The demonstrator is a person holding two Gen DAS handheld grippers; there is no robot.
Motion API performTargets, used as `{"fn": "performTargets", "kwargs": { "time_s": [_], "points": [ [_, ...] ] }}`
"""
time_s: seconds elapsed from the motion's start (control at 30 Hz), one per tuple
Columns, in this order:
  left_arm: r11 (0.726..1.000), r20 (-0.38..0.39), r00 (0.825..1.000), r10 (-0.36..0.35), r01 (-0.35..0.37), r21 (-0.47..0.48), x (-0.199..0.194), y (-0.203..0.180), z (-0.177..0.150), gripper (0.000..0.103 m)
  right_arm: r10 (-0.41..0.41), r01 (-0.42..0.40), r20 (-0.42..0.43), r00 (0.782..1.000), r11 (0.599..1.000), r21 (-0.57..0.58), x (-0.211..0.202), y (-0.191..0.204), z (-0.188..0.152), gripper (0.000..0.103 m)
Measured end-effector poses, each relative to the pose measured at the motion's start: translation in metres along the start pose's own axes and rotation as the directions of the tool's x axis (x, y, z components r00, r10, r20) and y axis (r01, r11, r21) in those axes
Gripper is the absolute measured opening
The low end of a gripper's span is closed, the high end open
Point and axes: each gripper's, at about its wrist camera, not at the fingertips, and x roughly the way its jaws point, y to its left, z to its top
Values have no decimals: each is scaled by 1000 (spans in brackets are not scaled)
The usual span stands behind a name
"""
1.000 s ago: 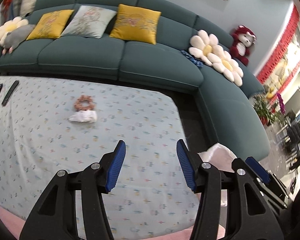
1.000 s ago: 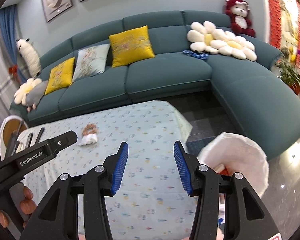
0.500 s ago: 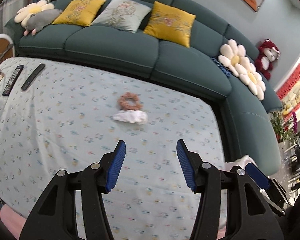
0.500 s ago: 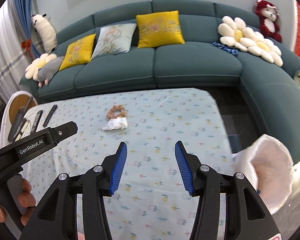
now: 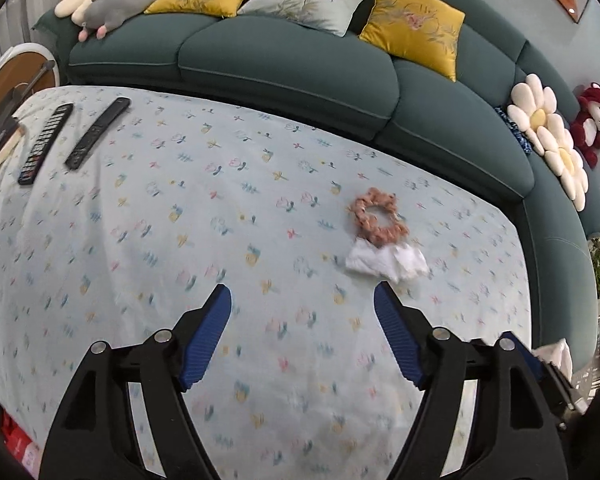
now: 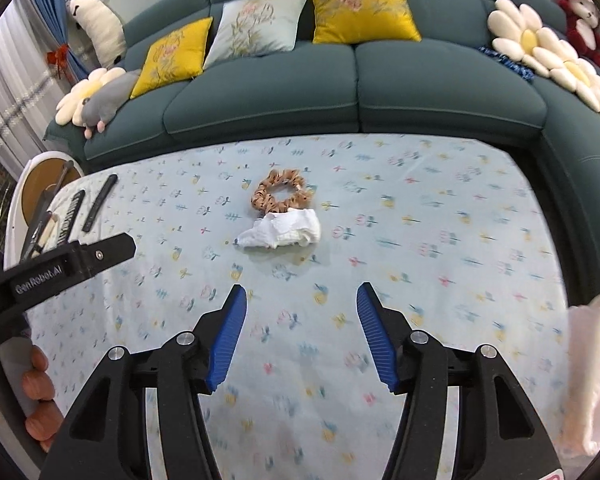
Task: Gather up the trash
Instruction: 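Move both open tools back toward the scrunchie and tissue, then grasp the pink scrunchie with the left tool while the right tool grasps the white tissue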
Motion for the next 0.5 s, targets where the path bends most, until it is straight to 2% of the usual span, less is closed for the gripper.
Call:
{"fn": "performTargets", "kwargs": {
  "time_s": [0.17,0.4,0.5],
  "points": [
    [1000,-36,999,-23,24,15,48,-14,30,70,26,-23,-43,999,998,50,59,-2,22,56],
    [995,-109,992,-57,65,71,112,-49,54,69,42,-38,-76,996,998,56,109,-9,37,56],
    [992,-140,988,-66,80,102,133,-61,59,61,66,-61,-84,994,997,57,121,-12,40,55]
  ]
}}
